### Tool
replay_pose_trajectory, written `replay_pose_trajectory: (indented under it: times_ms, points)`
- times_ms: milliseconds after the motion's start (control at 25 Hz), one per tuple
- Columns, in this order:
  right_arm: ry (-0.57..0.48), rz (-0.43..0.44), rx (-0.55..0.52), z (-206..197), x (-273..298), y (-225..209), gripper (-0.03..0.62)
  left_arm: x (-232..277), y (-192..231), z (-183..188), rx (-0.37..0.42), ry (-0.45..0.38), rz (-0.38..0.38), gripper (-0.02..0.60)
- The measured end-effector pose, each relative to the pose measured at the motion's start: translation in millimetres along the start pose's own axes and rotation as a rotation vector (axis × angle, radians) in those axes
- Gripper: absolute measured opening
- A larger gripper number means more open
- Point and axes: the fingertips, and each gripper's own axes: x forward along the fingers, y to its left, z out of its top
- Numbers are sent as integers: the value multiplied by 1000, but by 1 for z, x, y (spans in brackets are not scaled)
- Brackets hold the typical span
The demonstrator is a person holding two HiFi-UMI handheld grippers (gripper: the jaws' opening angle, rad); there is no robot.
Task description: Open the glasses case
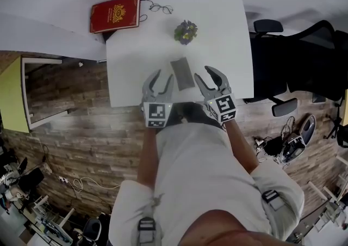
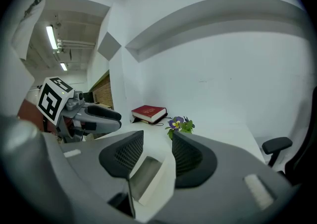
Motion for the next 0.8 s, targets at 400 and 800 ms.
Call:
replay_pose_trajectory:
  times_ms: [400,800]
  points:
    - [-14,-35,3,7,-3,-2,170,-7,-2,5,15,-18,-13,173]
    - [-19,-102,-21,21,1,12,170,-15,3,7,13,-68,-53,173]
